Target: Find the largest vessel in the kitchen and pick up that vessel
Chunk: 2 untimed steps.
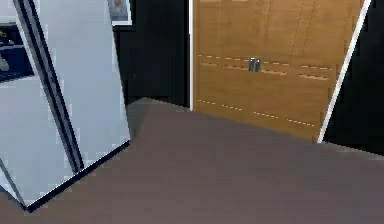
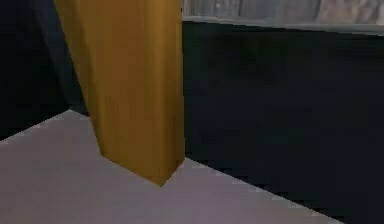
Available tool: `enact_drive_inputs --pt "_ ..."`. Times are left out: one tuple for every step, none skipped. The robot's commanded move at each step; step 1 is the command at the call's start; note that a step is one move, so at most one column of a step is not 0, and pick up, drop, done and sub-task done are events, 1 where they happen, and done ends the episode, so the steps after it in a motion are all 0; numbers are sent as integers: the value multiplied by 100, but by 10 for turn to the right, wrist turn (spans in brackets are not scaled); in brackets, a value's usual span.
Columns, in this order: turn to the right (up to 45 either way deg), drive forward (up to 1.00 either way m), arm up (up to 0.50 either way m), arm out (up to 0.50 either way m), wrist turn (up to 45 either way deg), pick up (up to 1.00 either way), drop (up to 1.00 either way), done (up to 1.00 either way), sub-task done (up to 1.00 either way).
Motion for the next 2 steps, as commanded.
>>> enact_drive_inputs --pt "-450 0 0 0 0 0 0 0 0" --pt "-450 0 0 0 0 0 0 0 0"
